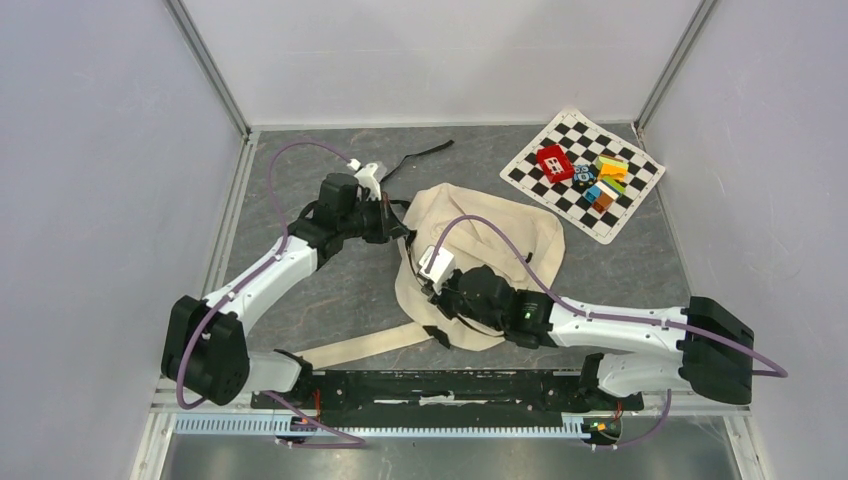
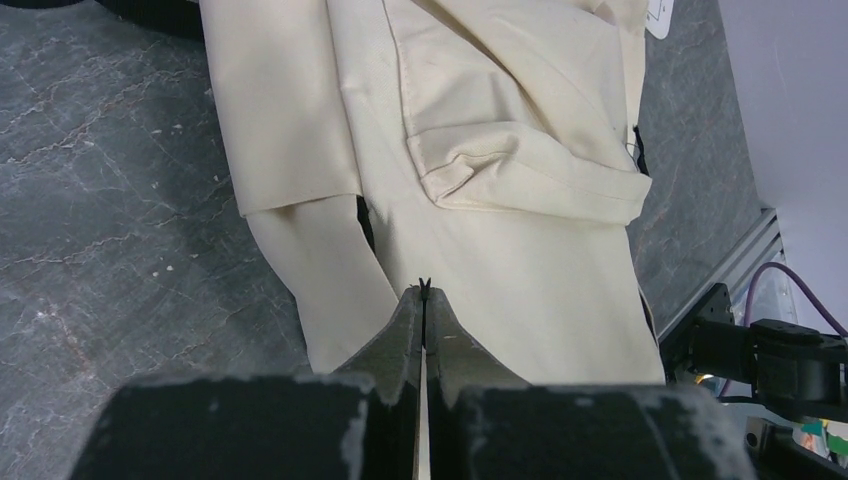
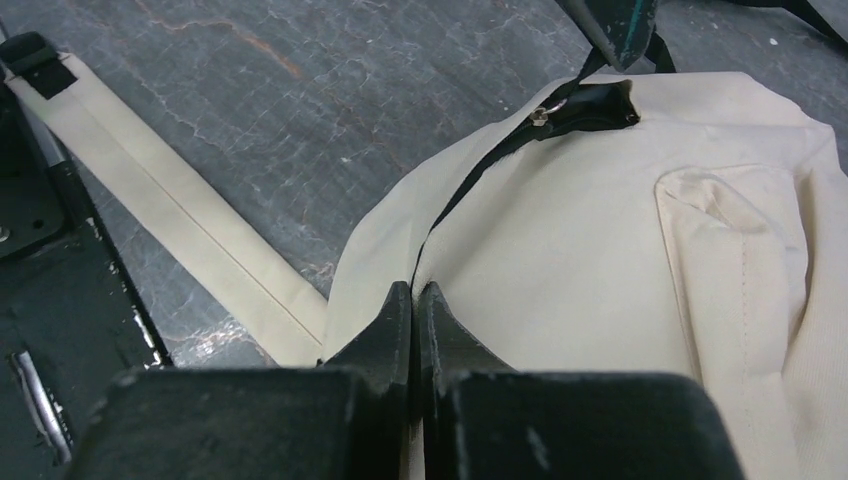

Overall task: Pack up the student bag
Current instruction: Zip the student bag at the center of the board.

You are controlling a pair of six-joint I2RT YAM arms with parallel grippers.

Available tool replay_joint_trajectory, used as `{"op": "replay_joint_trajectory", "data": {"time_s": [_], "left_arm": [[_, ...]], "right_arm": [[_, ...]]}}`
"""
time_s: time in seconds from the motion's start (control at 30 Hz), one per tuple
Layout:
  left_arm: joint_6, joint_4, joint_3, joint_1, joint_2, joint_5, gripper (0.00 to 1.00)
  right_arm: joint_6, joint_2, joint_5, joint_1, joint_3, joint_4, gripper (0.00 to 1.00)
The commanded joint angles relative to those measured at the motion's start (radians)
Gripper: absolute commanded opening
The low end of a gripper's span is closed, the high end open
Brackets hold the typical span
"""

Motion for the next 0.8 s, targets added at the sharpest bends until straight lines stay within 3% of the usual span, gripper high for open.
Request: {"op": "replay_joint_trajectory", "data": {"time_s": [0.0,0.77], "left_arm": [[0.037,0.045,0.005,0.010,0.007,-0.023,0.02],[0.037,-0.018,-0.045,0.034,-0.064,-0.413,0.02]], "right_arm": [[0.026,-0.046,-0.131,0.048,0.005,-0.033,0.00],[0.000,-0.009,-0.092,0.279,0.113,-0.150,0.00]]}}
